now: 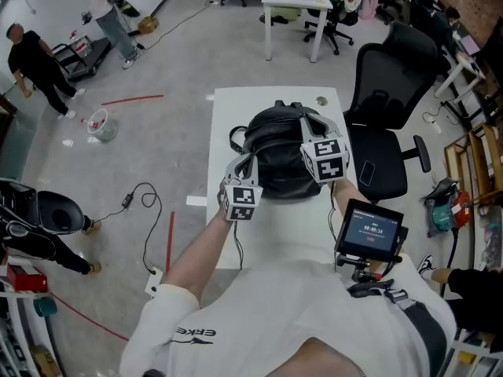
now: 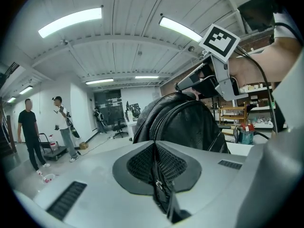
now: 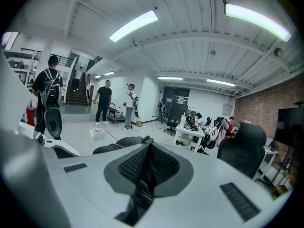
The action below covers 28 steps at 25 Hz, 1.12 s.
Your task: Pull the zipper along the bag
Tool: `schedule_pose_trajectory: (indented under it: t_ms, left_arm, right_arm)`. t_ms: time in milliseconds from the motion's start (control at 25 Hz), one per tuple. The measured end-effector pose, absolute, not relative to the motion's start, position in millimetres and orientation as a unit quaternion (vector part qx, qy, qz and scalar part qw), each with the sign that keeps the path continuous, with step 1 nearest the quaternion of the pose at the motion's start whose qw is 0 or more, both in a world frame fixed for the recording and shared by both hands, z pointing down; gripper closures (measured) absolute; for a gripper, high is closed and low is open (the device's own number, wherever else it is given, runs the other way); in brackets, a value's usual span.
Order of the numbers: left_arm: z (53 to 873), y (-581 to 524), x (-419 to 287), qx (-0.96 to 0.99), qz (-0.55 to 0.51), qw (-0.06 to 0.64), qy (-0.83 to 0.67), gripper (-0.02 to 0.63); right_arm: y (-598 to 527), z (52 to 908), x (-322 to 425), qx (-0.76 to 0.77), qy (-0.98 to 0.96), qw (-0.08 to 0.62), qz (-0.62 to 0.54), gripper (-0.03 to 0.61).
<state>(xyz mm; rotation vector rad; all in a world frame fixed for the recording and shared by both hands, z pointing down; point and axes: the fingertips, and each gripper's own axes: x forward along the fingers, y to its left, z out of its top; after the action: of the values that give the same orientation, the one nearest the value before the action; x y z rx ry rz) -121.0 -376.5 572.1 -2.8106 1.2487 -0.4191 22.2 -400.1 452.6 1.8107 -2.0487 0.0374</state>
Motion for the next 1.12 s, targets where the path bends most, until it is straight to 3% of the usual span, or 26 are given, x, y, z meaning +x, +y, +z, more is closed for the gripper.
schedule_pose_trajectory:
  t_ms: [1120]
  left_arm:
    - [567.8,-368.7,-106.3,-0.920,-0.121,0.017,0.372,0.611]
  right_arm:
    - [-409.2,451.4,-22.0,0.607,-0.743,0.281,-0.023,0.560]
